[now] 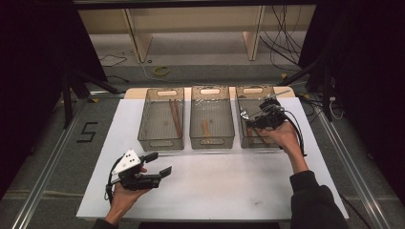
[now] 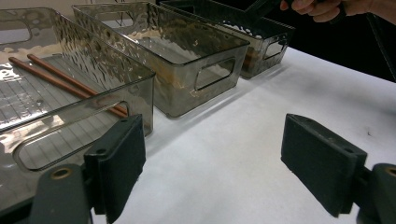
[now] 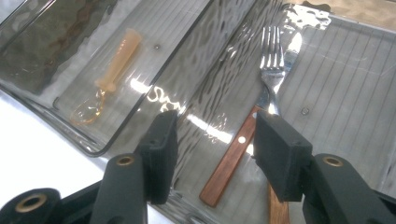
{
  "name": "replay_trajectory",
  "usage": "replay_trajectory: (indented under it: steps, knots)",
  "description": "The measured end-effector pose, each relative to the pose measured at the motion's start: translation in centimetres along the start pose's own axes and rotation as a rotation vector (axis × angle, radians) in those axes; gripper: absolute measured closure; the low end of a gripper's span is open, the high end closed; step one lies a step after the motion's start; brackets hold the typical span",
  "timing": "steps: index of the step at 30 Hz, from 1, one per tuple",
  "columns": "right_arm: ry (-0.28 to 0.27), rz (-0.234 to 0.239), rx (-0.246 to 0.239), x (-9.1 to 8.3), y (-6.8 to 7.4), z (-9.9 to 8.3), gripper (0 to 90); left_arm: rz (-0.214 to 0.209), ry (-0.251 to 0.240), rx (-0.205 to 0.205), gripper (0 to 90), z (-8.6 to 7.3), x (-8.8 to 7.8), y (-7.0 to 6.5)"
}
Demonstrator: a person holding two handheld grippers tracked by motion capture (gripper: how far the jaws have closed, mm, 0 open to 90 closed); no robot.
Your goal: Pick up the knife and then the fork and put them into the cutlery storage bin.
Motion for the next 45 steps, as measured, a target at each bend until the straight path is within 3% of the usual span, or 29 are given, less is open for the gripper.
replay_trajectory:
  steps: [13,22,36,45]
  knots:
    - [-0.05,0.023,0.003,-0.5,0.9,-0.6,42.3,-0.006,0.004,-0.002,21.1,0.0,0.1,-0.1]
    - [-0.125,0.052,-0.017,-0.9,2.8,-1.1,37.1,-0.009,0.003,-0.001,21.1,0.0,0.0,0.0]
    - [-0.197,0.073,-0.04,-1.6,5.7,-3.1,28.7,-0.017,0.009,-0.007,21.1,-0.1,0.1,-0.1]
    - [-0.286,0.121,-0.052,-2.8,7.1,-5.3,24.1,-0.027,0.007,-0.019,21.1,-0.1,0.0,0.0]
Point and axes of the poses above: each handheld gripper's, and its own axes: x roughly forward along the jaws, z roughly out of its top, y roughly to its left, the point moved 5 cm from there along x, roughly forward along the jaws, and after that the axes turned 7 degrees about z, right-handed, at the moved point
